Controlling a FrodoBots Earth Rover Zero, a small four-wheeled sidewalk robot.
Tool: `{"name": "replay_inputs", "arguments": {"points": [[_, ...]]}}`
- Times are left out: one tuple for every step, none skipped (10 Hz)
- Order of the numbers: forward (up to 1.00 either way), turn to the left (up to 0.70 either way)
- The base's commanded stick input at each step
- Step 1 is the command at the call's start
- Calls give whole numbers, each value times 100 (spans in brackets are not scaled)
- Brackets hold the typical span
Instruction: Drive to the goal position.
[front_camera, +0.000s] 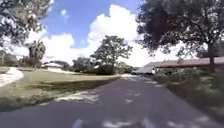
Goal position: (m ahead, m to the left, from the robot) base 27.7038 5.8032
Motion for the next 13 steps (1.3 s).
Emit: {"name": "replay_inputs", "arguments": {"points": [[70, 0], [70, 0], [70, 0], [70, 0], [70, 0], [70, 0], [70, 0], [70, 0], [70, 0], [70, 0], [70, 0], [70, 0], [70, 0]]}}
